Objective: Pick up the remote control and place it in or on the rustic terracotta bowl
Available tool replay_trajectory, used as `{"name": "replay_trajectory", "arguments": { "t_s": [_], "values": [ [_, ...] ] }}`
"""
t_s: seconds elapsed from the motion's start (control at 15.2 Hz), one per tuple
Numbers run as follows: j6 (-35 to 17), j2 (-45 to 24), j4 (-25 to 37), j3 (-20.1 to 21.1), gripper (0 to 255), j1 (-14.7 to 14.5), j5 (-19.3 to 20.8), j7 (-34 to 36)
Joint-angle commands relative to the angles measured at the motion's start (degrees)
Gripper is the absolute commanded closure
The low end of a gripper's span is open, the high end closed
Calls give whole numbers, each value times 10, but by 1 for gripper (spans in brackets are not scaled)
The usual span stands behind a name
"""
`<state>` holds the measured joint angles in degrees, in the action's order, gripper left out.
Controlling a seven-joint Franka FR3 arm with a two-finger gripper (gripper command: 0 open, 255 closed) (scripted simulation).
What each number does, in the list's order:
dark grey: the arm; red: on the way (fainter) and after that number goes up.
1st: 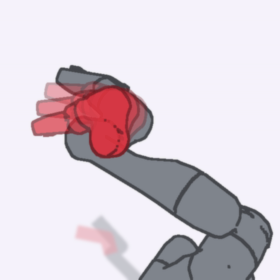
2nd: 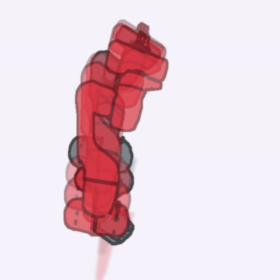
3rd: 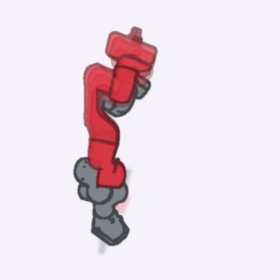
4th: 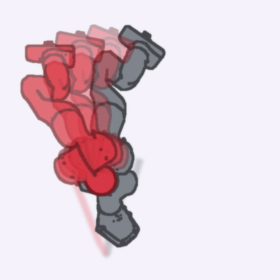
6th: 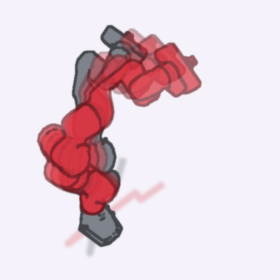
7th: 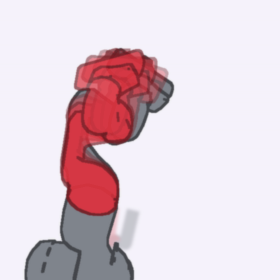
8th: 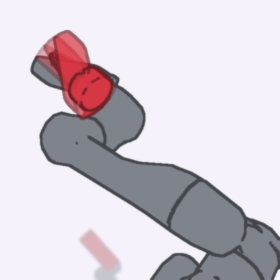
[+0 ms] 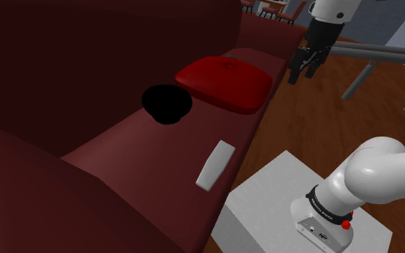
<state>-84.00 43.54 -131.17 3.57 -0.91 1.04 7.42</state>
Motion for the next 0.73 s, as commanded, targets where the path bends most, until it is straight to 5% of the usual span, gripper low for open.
{"name": "replay_trajectory", "arguments": {
  "t_s": [0.0,0.66],
  "values": [
    [0,0,0,0,0,0,0,0],
    [-107,89,-165,137,0,17,-135,281]
  ]
}}
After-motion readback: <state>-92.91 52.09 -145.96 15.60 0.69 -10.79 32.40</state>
